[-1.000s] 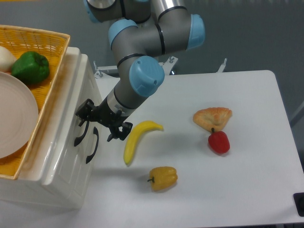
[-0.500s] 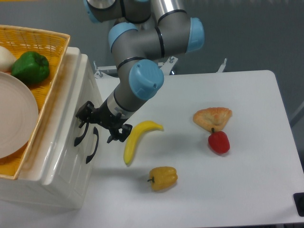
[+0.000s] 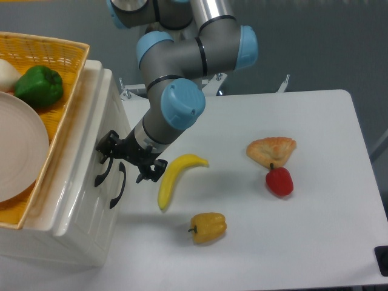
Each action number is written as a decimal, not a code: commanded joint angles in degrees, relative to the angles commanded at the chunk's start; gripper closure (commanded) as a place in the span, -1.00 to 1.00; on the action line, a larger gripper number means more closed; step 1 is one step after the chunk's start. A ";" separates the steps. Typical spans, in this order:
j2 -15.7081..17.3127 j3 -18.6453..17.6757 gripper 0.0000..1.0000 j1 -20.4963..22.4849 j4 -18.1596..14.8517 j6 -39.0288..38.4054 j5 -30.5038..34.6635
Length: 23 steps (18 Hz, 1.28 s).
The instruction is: Slide open the top white drawer
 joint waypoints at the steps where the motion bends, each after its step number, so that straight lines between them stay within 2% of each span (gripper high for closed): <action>1: 0.00 0.00 -0.99 0.00 0.09 0.09 0.36; 6: 0.26 0.00 -1.00 -0.09 1.23 0.18 1.24; 12: 0.62 0.44 -1.00 -0.18 1.41 0.35 3.61; 23: 0.44 0.62 -1.00 -0.18 1.41 0.53 3.79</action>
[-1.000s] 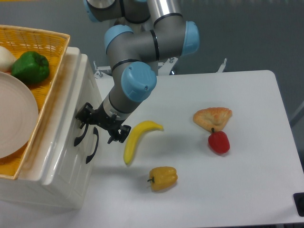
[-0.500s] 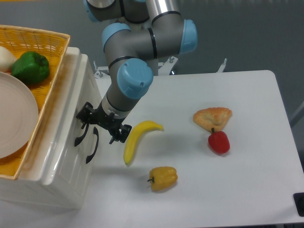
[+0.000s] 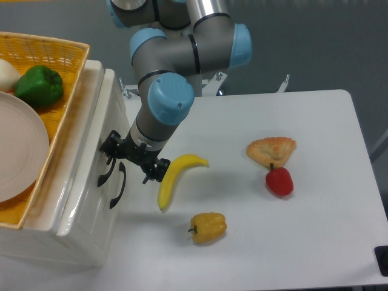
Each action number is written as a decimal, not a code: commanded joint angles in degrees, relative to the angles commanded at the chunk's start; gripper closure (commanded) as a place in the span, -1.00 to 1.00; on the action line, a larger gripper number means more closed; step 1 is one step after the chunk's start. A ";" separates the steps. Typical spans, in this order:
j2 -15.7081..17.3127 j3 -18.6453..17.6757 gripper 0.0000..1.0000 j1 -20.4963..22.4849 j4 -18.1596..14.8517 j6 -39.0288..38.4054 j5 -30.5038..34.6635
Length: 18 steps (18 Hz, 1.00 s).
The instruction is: Slide open the top white drawer
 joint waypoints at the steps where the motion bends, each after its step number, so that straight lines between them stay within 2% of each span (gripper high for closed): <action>1: -0.09 0.09 -1.00 0.00 0.00 0.00 0.00; 10: -0.44 0.62 -1.00 0.26 0.17 0.26 0.96; 13: -0.44 0.62 -1.00 0.26 1.58 0.26 3.07; 18: -0.44 0.70 -1.00 0.53 1.85 0.26 3.34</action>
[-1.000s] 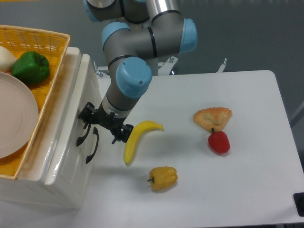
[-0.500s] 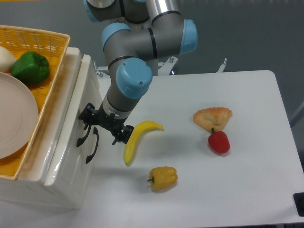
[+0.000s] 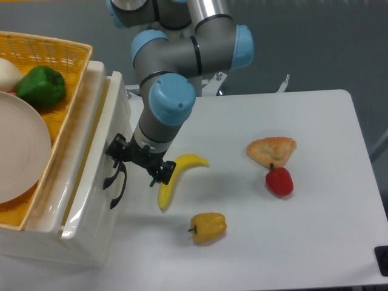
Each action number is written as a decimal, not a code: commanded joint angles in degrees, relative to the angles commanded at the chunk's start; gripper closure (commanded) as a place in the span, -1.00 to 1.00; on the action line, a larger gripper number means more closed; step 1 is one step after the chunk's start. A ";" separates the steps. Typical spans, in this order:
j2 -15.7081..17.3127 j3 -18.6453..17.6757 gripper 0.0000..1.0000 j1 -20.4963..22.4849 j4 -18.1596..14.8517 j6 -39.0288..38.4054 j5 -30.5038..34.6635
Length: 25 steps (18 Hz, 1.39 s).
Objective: Slide open the top white drawer
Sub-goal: 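Pull the top drawer outward from the cabinet by its handle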
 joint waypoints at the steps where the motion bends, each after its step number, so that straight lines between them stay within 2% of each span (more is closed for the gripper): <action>1: 0.00 0.09 -1.00 0.09 0.00 0.00 0.00; 25: 0.00 0.79 -1.00 5.18 -0.09 0.09 1.58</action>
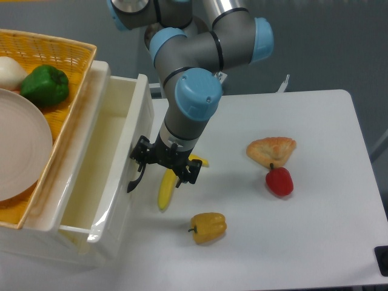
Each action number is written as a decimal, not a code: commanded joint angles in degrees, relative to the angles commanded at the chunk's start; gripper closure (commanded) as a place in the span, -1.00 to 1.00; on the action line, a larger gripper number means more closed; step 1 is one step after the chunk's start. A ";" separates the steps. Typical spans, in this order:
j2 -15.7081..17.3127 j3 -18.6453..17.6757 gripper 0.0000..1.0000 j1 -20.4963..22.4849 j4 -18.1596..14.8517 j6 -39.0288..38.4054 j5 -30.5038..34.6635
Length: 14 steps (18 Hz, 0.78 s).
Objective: Slide open the top white drawer
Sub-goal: 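Pull the top drawer outward from the cabinet by its handle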
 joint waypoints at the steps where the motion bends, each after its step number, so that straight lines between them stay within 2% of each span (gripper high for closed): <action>1: 0.09 0.00 -1.00 0.27 0.00 0.00 0.00; 14: -0.97 1.40 -1.00 2.29 0.00 0.09 0.00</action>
